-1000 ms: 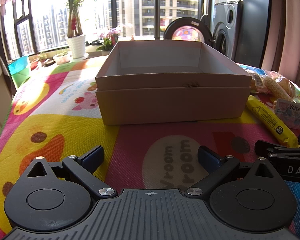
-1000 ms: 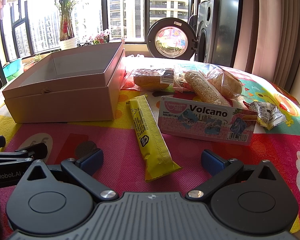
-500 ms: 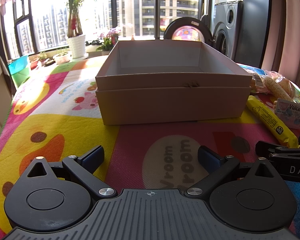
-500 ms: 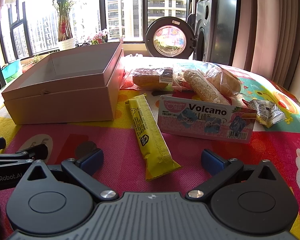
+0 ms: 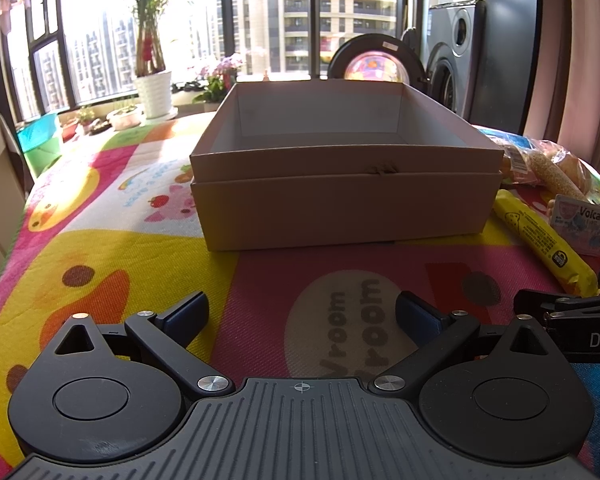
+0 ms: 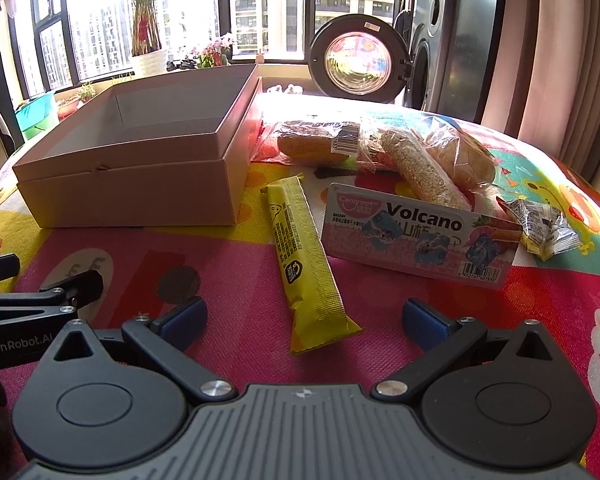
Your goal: Organize objects
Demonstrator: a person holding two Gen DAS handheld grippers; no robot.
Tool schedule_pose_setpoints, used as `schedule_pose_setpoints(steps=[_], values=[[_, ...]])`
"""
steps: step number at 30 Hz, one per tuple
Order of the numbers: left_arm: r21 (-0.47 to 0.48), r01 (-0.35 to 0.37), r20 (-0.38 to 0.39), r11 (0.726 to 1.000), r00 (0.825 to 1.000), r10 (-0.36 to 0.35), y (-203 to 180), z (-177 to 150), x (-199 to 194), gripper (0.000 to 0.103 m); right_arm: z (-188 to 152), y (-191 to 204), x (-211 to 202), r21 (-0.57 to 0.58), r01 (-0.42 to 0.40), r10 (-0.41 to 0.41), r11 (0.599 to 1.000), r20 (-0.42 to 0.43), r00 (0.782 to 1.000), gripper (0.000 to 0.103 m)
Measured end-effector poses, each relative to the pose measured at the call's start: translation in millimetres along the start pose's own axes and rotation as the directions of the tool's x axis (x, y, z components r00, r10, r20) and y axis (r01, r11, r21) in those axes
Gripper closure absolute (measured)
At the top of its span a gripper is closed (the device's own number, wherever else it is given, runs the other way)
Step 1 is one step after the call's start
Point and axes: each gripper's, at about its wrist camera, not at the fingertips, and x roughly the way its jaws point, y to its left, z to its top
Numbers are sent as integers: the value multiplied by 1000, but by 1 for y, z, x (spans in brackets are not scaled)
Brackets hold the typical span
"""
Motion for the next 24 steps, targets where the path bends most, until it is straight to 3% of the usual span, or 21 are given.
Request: schedule_pose_setpoints(steps=[6,12,14,17,19,21,24], values=[[-3,7,0,1000,1000,-7,-1,0,-1,1,0,0,-2,2,1,-1,1000,-12,1000,0],[5,74,0,997,997,-74,10,0,-10,2,4,-3,-5,-8,-27,27,1000,-56,998,0],[-6,61,47,998,997,-61,21,4,-20,2,3,-6,-12,-9,-57,57,998,-66,996,0],[-26,35,178,999,984,-30,39,21,-36,2,-3,-12,-33,-5,-73,73,997,-11,997,0],[-64,53,208,997,977,-39,56,41,-37,2,-6,-13,-52,-33,-73,74,997,48,996,0],[-80,47,216,996,976,-29,66,60,-30,2,-6,-14,-66,-59,-64,69,996,86,994,0],[-79,10,139,997,990,1,78,88,-3,2,-4,-15,-77,-71,-57,66,996,117,991,0]])
